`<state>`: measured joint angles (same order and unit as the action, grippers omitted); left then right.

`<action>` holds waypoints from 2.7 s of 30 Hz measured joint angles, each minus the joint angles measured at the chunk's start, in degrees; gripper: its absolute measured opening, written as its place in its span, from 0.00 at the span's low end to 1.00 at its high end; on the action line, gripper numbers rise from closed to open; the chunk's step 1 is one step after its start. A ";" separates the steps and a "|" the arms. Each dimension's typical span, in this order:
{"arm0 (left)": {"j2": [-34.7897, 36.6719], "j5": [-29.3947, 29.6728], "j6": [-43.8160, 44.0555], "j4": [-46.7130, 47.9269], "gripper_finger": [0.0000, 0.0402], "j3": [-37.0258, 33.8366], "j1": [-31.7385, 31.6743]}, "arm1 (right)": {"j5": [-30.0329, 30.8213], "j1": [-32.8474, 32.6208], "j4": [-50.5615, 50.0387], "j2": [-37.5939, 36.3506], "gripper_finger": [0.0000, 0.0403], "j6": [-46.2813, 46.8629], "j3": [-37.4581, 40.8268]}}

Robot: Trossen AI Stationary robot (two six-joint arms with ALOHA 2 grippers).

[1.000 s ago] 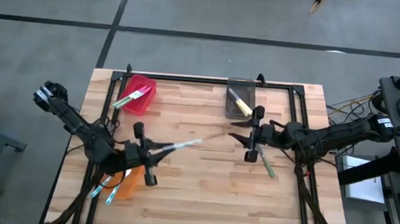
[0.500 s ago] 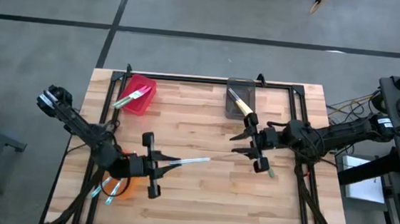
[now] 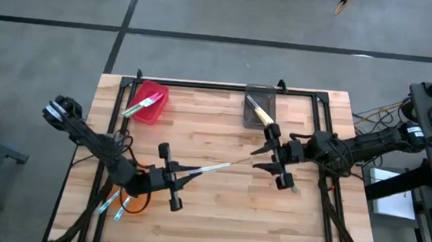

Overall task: Sort silverware by color (type)
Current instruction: Put the blue knife into the orange bin

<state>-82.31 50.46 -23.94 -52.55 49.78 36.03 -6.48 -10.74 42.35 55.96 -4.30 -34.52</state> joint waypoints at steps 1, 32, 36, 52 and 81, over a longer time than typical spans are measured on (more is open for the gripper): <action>-0.27 -0.01 0.01 -0.16 0.06 0.00 -0.20 | 0.00 -0.25 -0.05 0.00 0.36 -0.36 0.00; -1.63 0.01 0.89 -1.47 0.09 -0.09 -1.53 | 0.51 -0.75 0.83 0.11 0.02 -1.73 0.02; -1.63 0.81 1.09 -1.51 0.15 -0.09 -1.66 | 0.37 -0.77 0.19 0.11 0.02 -1.78 0.02; -1.61 9.83 2.61 6.70 0.41 -0.09 -1.60 | 13.32 -0.73 -24.39 -4.46 0.02 -0.94 -4.02; -29.74 -25.40 40.65 25.37 0.41 4.57 -16.42 | 23.03 -1.14 -51.85 13.46 0.02 27.29 -3.40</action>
<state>-112.05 25.07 16.71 -27.18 54.35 19.61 16.55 -11.88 -9.50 69.42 22.98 -37.92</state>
